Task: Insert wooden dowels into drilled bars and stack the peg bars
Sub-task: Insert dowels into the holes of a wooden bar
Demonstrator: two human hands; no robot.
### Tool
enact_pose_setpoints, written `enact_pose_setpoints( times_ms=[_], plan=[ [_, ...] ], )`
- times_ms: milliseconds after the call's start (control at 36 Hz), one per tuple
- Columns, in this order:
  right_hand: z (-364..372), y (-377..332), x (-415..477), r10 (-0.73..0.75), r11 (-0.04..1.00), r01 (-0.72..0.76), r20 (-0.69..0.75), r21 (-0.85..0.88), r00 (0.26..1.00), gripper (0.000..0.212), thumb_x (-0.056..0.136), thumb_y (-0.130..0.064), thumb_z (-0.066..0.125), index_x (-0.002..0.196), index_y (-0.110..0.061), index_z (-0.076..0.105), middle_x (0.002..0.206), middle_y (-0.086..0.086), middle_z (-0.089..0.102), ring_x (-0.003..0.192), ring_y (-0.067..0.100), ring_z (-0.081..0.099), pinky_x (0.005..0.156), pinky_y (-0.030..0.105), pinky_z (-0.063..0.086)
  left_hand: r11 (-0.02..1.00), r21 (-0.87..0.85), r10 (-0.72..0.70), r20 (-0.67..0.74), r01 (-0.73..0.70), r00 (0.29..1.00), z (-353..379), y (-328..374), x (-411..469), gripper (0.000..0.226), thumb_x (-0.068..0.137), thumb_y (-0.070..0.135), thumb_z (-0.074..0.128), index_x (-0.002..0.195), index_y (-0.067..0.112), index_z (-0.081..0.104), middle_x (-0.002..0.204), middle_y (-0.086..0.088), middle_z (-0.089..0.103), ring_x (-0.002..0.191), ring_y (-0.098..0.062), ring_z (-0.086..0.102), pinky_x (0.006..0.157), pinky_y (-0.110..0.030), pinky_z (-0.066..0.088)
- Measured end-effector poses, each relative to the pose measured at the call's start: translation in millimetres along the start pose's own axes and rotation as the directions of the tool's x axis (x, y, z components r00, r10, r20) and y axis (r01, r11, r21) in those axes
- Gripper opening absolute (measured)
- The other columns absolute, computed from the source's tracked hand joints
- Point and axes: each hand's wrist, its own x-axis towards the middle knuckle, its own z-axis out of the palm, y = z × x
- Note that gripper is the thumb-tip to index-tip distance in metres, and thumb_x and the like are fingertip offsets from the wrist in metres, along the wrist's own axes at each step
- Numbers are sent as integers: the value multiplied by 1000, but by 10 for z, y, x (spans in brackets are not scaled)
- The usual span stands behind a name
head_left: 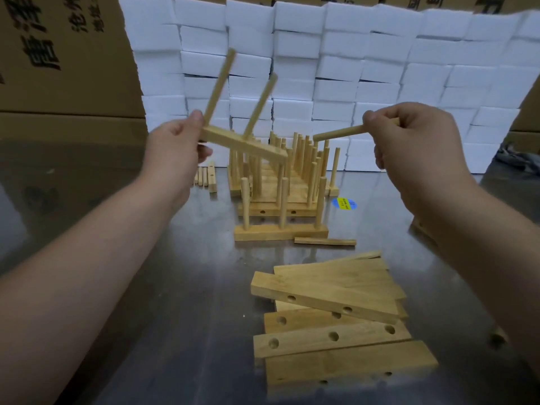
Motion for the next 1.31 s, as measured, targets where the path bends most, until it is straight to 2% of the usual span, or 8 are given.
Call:
enact_pose_setpoints(
  times_ms=[139, 250, 417, 583, 778, 1028, 1222, 1306],
  plan=[
    [11, -172, -98, -50, 997, 49, 16, 66, 999, 23, 93, -28, 51, 70, -27, 55, 49, -11, 54, 43, 3, 47, 45, 18, 40, 961, -269, -80, -68, 59, 994, 10, 361, -38, 32, 97, 42, 40, 80, 19, 55, 71, 5, 60, 58, -6, 66, 67, -24, 55],
    [2, -275, -163, -41, 992, 35, 55, 118, 998, 22, 95, -26, 47, 74, -23, 53, 50, -13, 59, 43, 3, 49, 45, 21, 43, 965, -261, -23, -5, 21, 1000, 64, 509, -161, 36, 97, 44, 34, 81, 19, 54, 74, 2, 67, 70, -14, 70, 62, -27, 56],
    [-28, -360, -215, -38, 985, 26, 71, 173, 997, 24, 96, -24, 45, 73, -19, 53, 47, -11, 56, 41, 4, 47, 42, 20, 40, 949, -308, -59, 20, 63, 998, 132, 592, -256, 38, 96, 48, 35, 80, 17, 51, 43, 13, 56, 49, -9, 64, 56, -30, 56],
    [26, -352, -254, 30, 977, -82, 253, 195, 967, 26, 95, -24, 47, 72, -16, 55, 45, -8, 54, 40, 7, 45, 42, 19, 40, 928, -349, -149, -37, 127, 988, 152, 611, -299, 33, 97, 44, 38, 85, 17, 52, 64, 2, 54, 38, -9, 53, 46, -20, 47],
    [143, -384, -410, -10, 985, -59, 388, 165, 921, 26, 95, -22, 49, 70, -18, 56, 48, -6, 58, 41, 6, 50, 43, 23, 44, 890, -386, -265, 0, 245, 964, 196, 631, -369, 41, 94, 49, 42, 83, 13, 59, 46, 8, 53, 36, -8, 50, 45, -19, 46],
    [143, -456, -497, -67, 997, 44, 422, 64, 904, 26, 92, -23, 52, 68, -24, 62, 53, -8, 62, 44, 3, 52, 50, 31, 50, 840, -429, -361, 17, 332, 933, 159, 675, -373, 38, 94, 50, 40, 84, 15, 53, 62, 3, 46, 33, -9, 41, 44, -17, 42],
    [126, -486, -510, -66, 998, 55, 493, 37, 868, 24, 90, -19, 52, 69, -23, 64, 52, -7, 63, 43, 2, 53, 46, 20, 48, 848, -422, -353, 1, 321, 935, 120, 714, -368, 39, 94, 50, 40, 86, 15, 55, 60, 3, 45, 34, -10, 41, 45, -18, 43],
    [100, -492, -501, -57, 998, 48, 539, 31, 840, 23, 89, -20, 53, 70, -22, 66, 53, -6, 64, 44, 4, 54, 48, 22, 49, 853, -413, -347, 7, 319, 938, 114, 717, -374, 39, 94, 50, 39, 86, 15, 55, 59, 3, 45, 34, -10, 41, 45, -18, 43]
  ],
)
